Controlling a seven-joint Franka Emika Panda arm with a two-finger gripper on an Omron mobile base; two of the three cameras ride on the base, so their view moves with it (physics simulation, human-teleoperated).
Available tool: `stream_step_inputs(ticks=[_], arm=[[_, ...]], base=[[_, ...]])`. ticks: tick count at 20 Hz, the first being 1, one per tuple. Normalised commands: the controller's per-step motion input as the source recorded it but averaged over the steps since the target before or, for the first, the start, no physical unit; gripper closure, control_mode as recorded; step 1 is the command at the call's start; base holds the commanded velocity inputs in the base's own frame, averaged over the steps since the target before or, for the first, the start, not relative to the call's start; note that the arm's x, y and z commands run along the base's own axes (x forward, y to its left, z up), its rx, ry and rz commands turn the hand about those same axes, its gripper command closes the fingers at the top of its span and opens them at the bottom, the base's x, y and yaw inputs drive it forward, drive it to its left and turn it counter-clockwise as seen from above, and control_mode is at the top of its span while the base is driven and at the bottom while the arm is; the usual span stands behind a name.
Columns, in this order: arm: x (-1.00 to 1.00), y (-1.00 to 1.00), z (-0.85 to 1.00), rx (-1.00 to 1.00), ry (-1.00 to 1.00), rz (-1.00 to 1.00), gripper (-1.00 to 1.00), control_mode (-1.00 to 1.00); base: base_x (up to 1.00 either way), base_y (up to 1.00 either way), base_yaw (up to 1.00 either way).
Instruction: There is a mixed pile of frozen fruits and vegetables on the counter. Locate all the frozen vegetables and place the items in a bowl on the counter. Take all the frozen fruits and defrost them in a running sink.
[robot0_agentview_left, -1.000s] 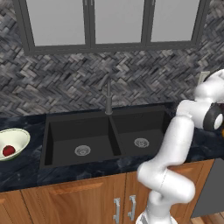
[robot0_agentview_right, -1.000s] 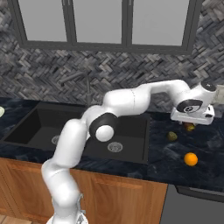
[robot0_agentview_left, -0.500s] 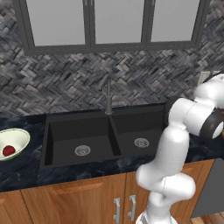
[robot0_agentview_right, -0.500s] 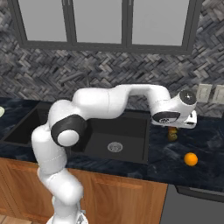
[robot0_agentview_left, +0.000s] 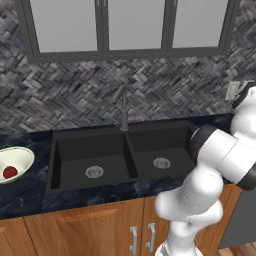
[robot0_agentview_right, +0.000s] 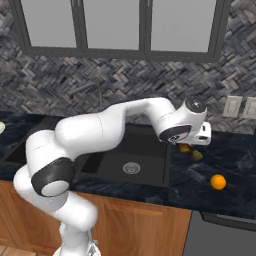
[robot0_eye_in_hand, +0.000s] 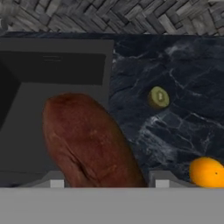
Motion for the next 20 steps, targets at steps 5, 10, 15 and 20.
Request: stream_step_inputs(ticks=[5, 10, 15, 20], arm=[[-0.4, 0.55, 0.23, 0.0, -0.03, 0.0, 1.0, -1.0], [-0.4, 0.63, 0.25, 0.0, -0.1, 0.0, 1.0, -1.0], [-0.3, 0.54, 0.37, 0.0, -0.06, 0.0, 1.0, -1.0], [-0.36, 0.32, 0.3, 0.0, 0.0, -0.01, 1.0, -1.0]], base=[[0.0, 0.0, 0.0], [0.0, 0.0, 0.0], [0.0, 0.0, 0.0], [0.0, 0.0, 0.0]])
